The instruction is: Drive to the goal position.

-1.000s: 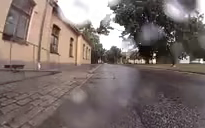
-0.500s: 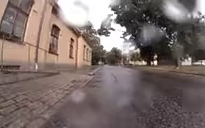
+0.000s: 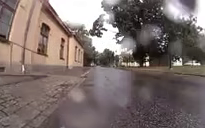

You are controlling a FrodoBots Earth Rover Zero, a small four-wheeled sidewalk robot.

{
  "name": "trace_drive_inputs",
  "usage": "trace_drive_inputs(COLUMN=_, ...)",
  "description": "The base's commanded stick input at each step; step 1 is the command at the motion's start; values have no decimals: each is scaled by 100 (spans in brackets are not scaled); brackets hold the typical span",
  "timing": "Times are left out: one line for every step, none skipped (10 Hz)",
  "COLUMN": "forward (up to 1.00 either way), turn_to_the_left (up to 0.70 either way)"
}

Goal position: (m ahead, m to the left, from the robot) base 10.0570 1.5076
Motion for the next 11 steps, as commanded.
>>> trace_drive_inputs(forward=85, turn_to_the_left=0)
trace_drive_inputs(forward=85, turn_to_the_left=0)
trace_drive_inputs(forward=85, turn_to_the_left=0)
trace_drive_inputs(forward=85, turn_to_the_left=0)
trace_drive_inputs(forward=85, turn_to_the_left=0)
trace_drive_inputs(forward=85, turn_to_the_left=0)
trace_drive_inputs(forward=85, turn_to_the_left=0)
trace_drive_inputs(forward=85, turn_to_the_left=0)
trace_drive_inputs(forward=85, turn_to_the_left=0)
trace_drive_inputs(forward=85, turn_to_the_left=0)
trace_drive_inputs(forward=85, turn_to_the_left=0)
